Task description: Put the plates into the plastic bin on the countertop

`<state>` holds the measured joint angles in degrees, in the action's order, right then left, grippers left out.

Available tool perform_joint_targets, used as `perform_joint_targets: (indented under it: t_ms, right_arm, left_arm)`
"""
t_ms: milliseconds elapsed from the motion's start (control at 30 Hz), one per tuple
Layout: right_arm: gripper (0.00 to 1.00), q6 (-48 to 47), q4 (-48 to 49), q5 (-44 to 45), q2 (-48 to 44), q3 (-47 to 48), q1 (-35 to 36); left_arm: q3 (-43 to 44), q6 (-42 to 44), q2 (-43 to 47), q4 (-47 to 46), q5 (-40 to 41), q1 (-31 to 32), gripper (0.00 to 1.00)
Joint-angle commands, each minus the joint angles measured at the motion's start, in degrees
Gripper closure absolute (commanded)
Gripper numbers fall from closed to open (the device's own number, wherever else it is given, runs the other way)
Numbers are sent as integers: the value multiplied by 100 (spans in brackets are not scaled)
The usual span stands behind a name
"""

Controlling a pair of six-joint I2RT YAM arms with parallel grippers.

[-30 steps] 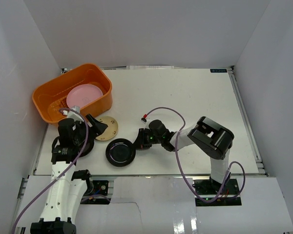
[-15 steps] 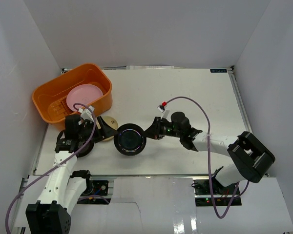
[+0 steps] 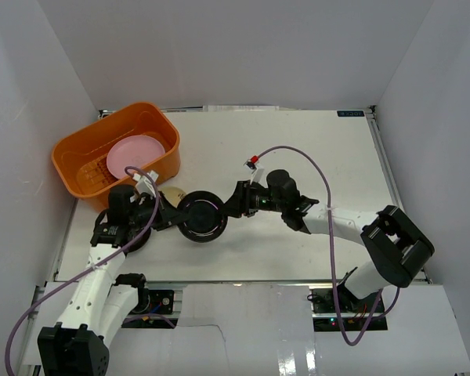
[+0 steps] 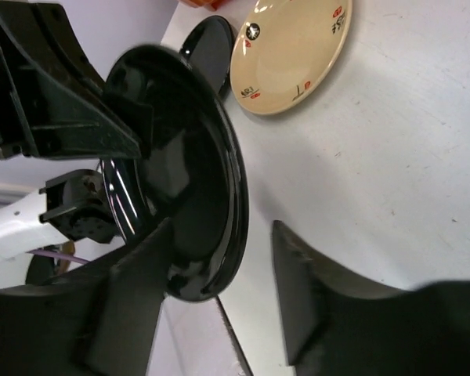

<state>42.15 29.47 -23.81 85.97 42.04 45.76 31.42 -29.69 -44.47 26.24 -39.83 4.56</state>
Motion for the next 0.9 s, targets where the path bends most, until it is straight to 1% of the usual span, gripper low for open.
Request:
perform_joint_targets:
  t_ms: [0,33,67,100,133,167,233,267,333,367,433,467,500,533,567,600,633,667,700,733,767,833,867]
  right_arm:
    - [38,-356,-196,-44,-133,156,-84]
    - [36,-383,-214,-71,-168,112,-137]
    - [33,-400,-223,-88,-204,59,-242]
    - [33,-427,-223,-115,-282,-63,-286]
    - [33,-444,-223,-97,-335,-125,-348]
    - [33,-471,-223,-36,-388,-204,-418]
    - [35,-532,-232,69,-485,-389,-454]
    - [37,-559,-249,122,-476,-425,-445]
    - [41,-577,-328,219,-363,-469,-436]
    - [42,-576,-285,298,-214,-478,-393]
    - [43,-629,-311,421,6,-338,-331]
    - [43,-655,-337,517,277,-233,-244]
    - [43,-699,-424,562,427,-101,-199]
    - [41,-743,-486,597,612,222,-138]
    - [40,-743,-521,658,988,408,-24]
    - [38,-735,-548,693,1174,575,38]
    - [35,-717,-574,746,1385,951,91]
    - [34,-691,-600,860,1761,1129,204]
    - [34,-665,-627,904,1939,1313,258]
    - [34,-638,-636,940,2132,1629,363]
    - [33,-542,-645,1036,2439,1771,398]
    - [33,-428,-601,1159,2704,2009,512]
    - [33,-297,-575,1299,2932,2227,548]
  left_arm:
    - [66,-185,114,-382,432,-16,100]
    - [136,-264,88,-418,546,-16,100]
    - [415,-309,61,-470,695,-16,100]
    - [592,-344,-17,-514,836,-25,100]
    - [785,-370,-96,-549,1168,-25,100]
    - [1178,-440,-297,-637,1371,-34,100]
    - [1558,-528,-562,-743,1810,-86,100]
    - [1726,-677,-702,-865,1873,-147,100]
    - [2122,-862,-1089,-1032,1796,-437,100]
    - [2314,-993,-1282,-1164,1838,-838,100]
    - [2456,-1082,-1485,-1226,2040,-1175,100]
    - [2518,-1178,-1608,-1244,2050,-1568,100]
    - [2588,-1249,-1818,-1244,2050,-1763,100]
    - [2606,-1328,-1924,-1253,2146,-1939,100]
    - [2597,-1433,-2012,-1296,2173,-2219,100]
    - [2554,-1730,-2135,-1401,2129,-2362,100]
    - [2397,-1863,-2171,-1550,2085,-2485,100]
    - [2343,-1934,-2215,-1743,2311,-2590,100]
    - [2342,-1970,-2355,-1710,2531,-2609,100]
    - [2464,-1927,-2452,-1536,2699,-2635,100]
    - [2535,-1857,-2566,-1491,2953,-2662,99]
    - [2806,-1611,-2917,-1228,3156,-2670,98]
    - [2895,-1497,-3023,-1157,3366,-2671,95]
